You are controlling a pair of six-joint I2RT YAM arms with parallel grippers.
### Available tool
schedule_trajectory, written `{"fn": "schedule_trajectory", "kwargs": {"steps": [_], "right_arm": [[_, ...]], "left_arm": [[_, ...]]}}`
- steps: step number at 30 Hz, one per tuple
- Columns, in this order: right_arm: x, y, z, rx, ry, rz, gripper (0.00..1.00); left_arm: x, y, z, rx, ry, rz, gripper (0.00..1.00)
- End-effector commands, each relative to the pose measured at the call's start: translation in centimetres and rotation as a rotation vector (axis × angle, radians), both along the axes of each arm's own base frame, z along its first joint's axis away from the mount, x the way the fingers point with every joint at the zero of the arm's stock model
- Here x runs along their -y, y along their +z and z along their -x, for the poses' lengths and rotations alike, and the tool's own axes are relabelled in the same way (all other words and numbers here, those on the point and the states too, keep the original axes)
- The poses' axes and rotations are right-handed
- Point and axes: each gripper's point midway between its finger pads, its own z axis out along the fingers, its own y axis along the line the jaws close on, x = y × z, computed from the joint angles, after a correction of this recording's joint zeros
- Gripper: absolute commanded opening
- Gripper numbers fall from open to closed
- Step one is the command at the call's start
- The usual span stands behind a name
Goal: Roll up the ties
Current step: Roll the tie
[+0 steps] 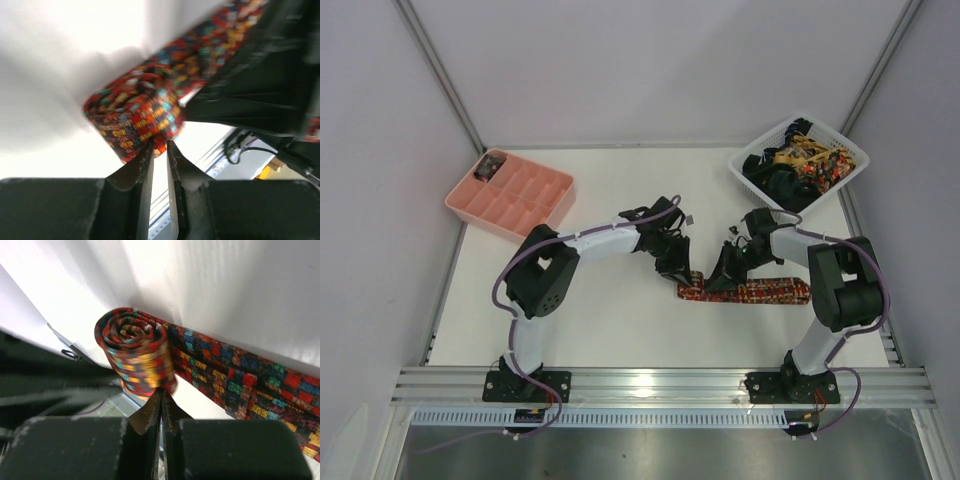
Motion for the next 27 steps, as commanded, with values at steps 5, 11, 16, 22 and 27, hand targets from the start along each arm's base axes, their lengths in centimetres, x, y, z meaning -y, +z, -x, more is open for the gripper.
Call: {"fn": "schedule_trajectory", "kwargs": {"steps": [5,11,16,22,27], "right_arm": [[-1.0,1.7,-2.0,0.039,0.014,-0.010,0.07],[-1.9,3.9,-3.9,0.080,0.014,-0.030,0.08],[-2.6,3.1,-4.2,0.065,0.029,-0.026,0.08],[-3.1,1.4,-3.7,0.041,0.044,-0.013,0.08],[-2.7,0.2,-3.1,0.031,0.051,0.015,0.08]], "left_arm": [[-2.1,-1.8,-1.2,0.013,0.020,-0.026,0.20],[-1.4,-1.2,-0.9,0.011,0.020,0.004,0.20],[-1.1,-0.8,-1.2,0.018,0.018,0.008,0.20],[-1.0,-0.6,-1.1,0.017,0.013,0.012,0.20],[-0.9,-0.2,-1.1,0.023,0.011,0.019,0.21]]}}
